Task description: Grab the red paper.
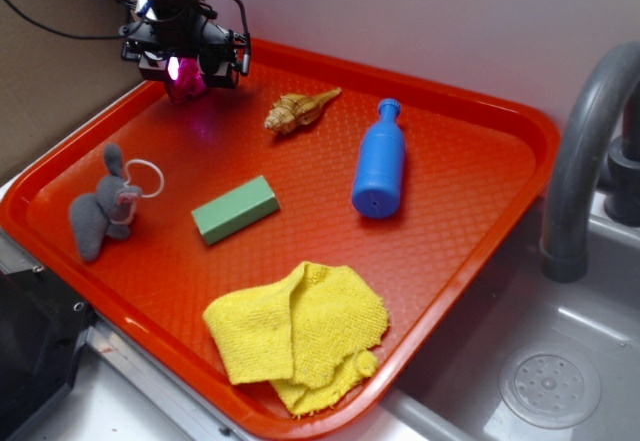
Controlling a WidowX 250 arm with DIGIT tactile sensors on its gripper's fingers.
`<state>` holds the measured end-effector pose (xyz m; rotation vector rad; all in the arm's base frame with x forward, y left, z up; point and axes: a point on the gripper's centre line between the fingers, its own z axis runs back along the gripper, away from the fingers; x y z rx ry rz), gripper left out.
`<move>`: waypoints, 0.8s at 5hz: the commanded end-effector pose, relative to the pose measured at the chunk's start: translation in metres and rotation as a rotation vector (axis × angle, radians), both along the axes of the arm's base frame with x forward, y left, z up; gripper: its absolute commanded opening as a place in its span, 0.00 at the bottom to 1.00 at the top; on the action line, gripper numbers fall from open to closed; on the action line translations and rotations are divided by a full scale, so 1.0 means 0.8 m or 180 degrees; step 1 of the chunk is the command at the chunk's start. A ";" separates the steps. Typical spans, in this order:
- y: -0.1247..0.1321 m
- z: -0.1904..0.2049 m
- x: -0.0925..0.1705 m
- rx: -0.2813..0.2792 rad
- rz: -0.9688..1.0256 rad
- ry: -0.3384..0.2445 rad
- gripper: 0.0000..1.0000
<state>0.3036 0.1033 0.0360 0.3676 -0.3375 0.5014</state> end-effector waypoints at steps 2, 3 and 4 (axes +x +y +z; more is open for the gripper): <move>-0.131 0.140 -0.071 -0.0505 -0.1381 0.1015 0.00; -0.141 0.187 -0.092 -0.0564 -0.1465 0.1003 0.00; -0.136 0.237 -0.115 -0.0706 -0.1442 0.0844 0.00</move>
